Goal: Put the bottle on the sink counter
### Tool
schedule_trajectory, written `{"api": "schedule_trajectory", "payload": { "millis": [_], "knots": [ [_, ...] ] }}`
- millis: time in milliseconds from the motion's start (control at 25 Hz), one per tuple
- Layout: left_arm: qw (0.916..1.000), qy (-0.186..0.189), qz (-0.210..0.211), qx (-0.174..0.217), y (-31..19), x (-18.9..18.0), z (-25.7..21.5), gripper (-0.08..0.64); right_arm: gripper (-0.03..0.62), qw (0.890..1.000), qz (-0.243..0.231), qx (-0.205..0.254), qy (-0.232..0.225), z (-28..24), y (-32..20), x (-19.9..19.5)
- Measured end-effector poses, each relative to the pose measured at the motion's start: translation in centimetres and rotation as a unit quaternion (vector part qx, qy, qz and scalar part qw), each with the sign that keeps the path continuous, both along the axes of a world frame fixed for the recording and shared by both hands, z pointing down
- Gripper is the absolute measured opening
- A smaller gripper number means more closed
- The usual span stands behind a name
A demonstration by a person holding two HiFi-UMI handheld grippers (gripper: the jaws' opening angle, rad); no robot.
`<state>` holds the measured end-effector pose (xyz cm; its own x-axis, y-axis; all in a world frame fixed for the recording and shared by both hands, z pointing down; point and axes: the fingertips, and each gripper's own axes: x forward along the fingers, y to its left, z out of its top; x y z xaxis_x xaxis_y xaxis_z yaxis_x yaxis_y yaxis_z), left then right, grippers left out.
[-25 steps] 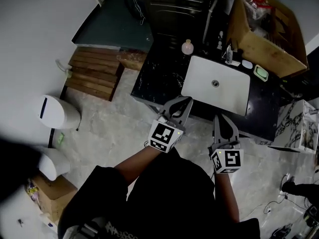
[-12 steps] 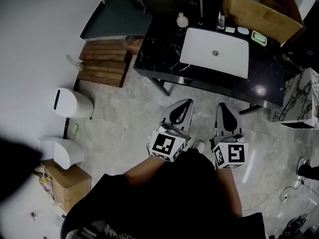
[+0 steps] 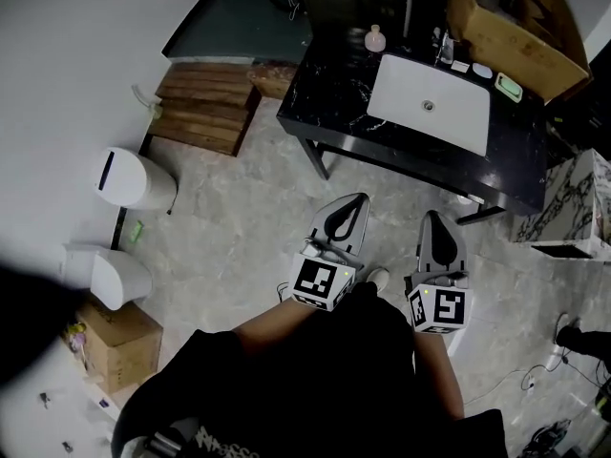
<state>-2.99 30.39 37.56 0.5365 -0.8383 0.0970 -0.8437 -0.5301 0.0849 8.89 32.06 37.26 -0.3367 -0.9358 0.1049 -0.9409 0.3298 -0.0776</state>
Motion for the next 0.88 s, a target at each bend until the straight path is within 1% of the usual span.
{"api": "schedule_trajectory", "payload": {
  "millis": [200, 360, 440, 600, 880],
  "knots": [
    [0.9998, -0.007, -0.006, 0.017, -0.3, -3.3, -1.3, 0.015, 0.038, 1.000, 0.000, -0.003, 0.024, -0.3, 0.2, -3.2],
    [0.9996, -0.007, -0.003, 0.027, -0.5, -4.2, -1.9, 0.015, 0.038, 0.999, -0.018, -0.017, 0.039, 0.1, -0.1, -5.0],
    [0.9996, -0.010, 0.002, 0.027, -0.4, -4.6, -1.5, 0.015, 0.037, 0.999, -0.019, -0.019, 0.042, 0.4, -0.1, -5.5],
    [0.9997, -0.013, 0.008, 0.020, -0.5, -4.8, -0.7, 0.015, 0.037, 0.998, -0.016, -0.021, 0.048, 0.5, -0.1, -5.5],
    [0.9998, -0.009, 0.001, 0.019, -1.0, -3.9, -0.1, 0.015, 0.037, 0.998, -0.030, -0.008, 0.061, 0.1, -1.0, -4.2]
  ]
}}
